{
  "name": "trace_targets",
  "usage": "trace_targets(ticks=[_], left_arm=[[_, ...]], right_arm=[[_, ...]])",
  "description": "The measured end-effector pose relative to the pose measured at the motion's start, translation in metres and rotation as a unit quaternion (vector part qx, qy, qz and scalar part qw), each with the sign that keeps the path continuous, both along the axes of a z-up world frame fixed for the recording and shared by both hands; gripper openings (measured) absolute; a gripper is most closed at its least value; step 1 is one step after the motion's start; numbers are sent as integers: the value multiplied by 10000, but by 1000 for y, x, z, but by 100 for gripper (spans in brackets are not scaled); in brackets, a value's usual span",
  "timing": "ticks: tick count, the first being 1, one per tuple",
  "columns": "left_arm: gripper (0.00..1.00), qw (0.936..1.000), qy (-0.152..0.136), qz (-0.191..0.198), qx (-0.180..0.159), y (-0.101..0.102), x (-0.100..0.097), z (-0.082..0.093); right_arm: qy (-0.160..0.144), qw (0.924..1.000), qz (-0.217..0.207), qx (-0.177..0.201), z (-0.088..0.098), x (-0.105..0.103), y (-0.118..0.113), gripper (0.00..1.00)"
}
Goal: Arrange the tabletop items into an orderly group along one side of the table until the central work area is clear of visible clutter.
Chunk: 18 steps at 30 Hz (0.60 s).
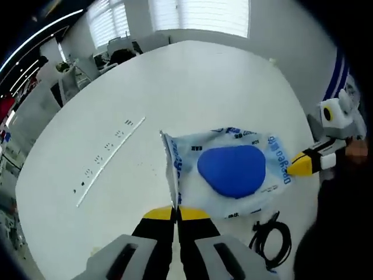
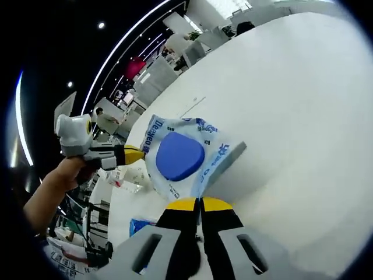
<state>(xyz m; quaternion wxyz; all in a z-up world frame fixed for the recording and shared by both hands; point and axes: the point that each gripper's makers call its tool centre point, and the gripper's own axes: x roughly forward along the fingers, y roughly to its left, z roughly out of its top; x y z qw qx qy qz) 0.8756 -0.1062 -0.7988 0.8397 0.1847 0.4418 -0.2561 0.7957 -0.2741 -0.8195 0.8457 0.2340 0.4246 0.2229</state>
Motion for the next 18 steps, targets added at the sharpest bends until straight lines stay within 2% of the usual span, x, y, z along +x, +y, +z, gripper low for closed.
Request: trace_targets(ticks=[4,8,14,18], left_arm=[[0,9996,-170,199,-56,2,-11,2],[0,9974,-411,522,-262,3,-17,7],[0,9947,-570,753,-397,6,-22,13],[0,9915,-627,1003,-551,15,-25,16]], right_arm=[[-159,9997,150,-147,3,-3,-2,0],[-300,9988,305,-231,8,-3,-1,0],[-435,9977,355,-392,9,9,-3,0],[-548,9958,552,-493,15,15,-2,0]])
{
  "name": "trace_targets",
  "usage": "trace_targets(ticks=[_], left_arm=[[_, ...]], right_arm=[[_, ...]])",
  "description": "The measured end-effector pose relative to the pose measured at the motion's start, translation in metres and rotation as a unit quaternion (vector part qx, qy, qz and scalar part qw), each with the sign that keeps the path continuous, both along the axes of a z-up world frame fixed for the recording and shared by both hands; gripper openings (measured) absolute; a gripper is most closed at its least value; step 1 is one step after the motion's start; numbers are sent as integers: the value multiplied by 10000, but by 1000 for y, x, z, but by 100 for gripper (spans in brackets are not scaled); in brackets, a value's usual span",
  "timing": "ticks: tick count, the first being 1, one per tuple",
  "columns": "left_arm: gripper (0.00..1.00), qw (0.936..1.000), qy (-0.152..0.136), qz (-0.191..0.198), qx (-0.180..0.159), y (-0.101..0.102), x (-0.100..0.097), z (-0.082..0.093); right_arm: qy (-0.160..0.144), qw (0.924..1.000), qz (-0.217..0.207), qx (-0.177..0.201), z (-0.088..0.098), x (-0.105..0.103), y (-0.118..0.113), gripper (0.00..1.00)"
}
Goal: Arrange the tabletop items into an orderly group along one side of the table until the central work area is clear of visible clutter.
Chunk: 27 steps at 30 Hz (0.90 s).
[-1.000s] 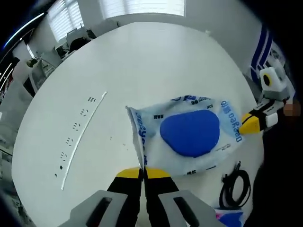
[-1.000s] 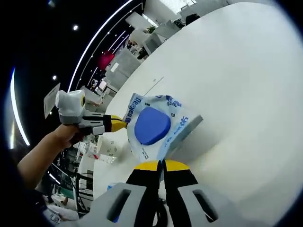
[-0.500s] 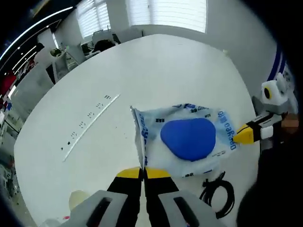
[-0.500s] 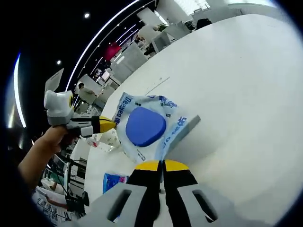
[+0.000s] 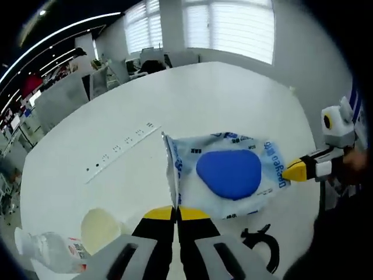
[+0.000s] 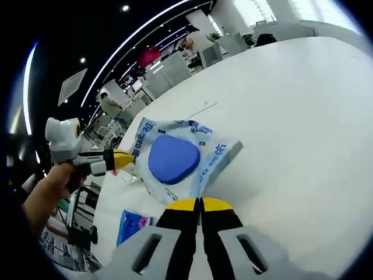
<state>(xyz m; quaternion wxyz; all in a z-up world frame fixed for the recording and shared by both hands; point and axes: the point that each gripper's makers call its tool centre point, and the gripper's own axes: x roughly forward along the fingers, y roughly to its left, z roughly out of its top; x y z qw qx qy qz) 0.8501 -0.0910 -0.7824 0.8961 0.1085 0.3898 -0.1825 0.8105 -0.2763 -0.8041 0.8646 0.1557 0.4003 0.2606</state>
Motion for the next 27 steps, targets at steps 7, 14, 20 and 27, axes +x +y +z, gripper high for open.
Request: trace_targets(ticks=[7,14,20,27], left_arm=[[0,9972,-117,629,-397,12,-8,-3],[0,9936,-99,983,-552,14,-17,-6],[0,9882,-86,1316,-776,14,-23,-7],[0,9794,-171,1788,-918,19,-26,-11]], right_arm=[[-65,9994,314,-165,9,16,7,0],[-166,9968,655,-426,9,33,10,0],[-144,9956,821,-425,12,44,12,0],[-332,9921,1077,-548,12,64,19,0]])
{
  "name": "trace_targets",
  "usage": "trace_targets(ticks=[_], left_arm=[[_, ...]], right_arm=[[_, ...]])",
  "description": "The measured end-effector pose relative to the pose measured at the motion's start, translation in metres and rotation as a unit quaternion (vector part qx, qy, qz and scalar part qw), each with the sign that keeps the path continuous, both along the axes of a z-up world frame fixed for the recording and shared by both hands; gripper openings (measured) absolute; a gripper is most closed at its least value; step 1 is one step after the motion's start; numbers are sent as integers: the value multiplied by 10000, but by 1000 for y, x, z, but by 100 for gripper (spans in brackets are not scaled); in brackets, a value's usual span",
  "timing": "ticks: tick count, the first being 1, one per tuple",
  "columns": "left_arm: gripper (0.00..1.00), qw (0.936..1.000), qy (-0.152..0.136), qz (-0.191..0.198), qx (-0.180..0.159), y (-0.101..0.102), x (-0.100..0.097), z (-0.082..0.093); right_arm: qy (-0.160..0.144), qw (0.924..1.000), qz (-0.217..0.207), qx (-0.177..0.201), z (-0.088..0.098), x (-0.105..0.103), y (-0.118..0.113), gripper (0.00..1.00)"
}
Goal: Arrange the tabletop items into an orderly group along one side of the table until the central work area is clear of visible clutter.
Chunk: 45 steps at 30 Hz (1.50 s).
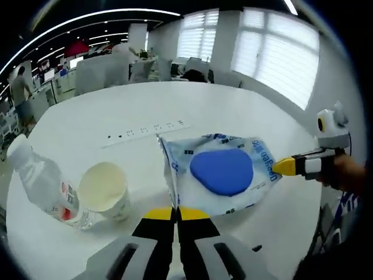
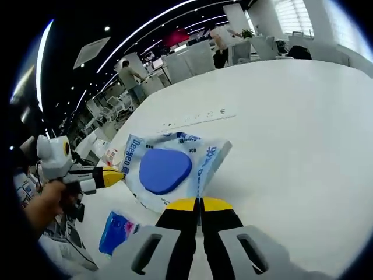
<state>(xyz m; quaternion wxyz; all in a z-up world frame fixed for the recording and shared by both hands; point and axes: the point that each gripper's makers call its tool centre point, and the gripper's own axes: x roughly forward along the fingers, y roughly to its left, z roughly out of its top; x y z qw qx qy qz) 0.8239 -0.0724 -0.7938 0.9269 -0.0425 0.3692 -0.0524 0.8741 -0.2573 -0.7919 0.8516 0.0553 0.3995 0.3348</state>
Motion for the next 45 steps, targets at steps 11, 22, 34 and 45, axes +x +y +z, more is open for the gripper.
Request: trace_targets(ticks=[11,22,34,45], left_arm=[[0,9927,-10,867,-834,5,0,-12],[0,9870,112,1290,-954,19,6,-34],[0,9855,214,1422,-904,29,7,-53],[0,9858,240,1376,-930,27,10,-62]], right_arm=[[-184,9996,188,-48,-8,16,10,0],[-309,9978,474,-335,-26,32,25,0],[-454,9964,514,-490,-48,39,37,0],[-772,9902,711,-924,-66,53,38,0]])
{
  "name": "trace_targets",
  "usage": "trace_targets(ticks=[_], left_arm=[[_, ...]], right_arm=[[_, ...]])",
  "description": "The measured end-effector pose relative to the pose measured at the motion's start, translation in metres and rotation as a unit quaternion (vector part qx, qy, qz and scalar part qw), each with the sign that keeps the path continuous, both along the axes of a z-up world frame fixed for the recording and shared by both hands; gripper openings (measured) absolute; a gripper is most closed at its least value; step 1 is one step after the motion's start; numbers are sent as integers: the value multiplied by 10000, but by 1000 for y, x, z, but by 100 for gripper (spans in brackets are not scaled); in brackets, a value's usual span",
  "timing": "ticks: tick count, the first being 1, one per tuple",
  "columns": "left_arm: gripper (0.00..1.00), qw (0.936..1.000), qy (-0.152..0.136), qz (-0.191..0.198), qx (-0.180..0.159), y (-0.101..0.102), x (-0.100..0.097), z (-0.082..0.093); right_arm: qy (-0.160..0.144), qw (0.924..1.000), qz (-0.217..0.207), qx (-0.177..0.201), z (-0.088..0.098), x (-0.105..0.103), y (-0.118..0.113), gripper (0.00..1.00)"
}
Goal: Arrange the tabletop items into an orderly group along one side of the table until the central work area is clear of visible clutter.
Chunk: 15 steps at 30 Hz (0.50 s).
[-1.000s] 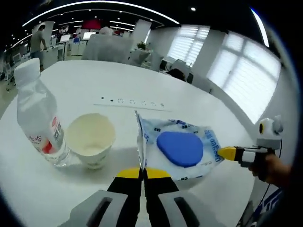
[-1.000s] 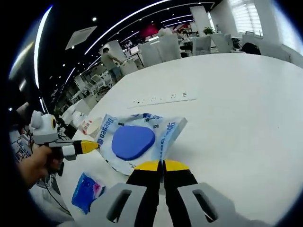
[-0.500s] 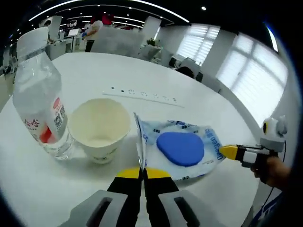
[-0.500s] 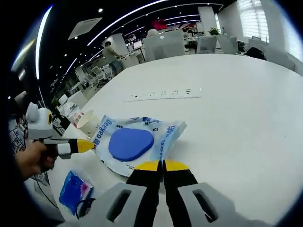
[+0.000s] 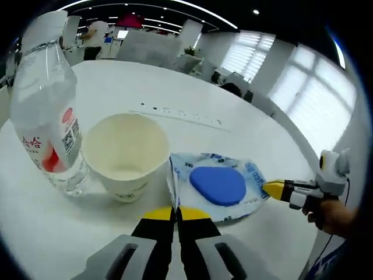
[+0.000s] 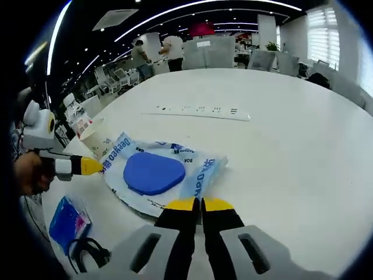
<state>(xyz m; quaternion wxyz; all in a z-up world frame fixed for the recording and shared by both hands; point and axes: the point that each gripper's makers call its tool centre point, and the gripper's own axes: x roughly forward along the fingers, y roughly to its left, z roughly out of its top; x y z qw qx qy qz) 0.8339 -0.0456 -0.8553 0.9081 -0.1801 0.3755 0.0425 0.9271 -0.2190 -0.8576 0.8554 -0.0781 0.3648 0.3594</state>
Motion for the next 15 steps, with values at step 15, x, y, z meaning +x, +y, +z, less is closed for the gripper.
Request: trace_targets(ticks=[15], left_arm=[[16,9989,146,-388,220,-12,-13,6]], right_arm=[[-360,9980,448,274,10,-14,3,29]])
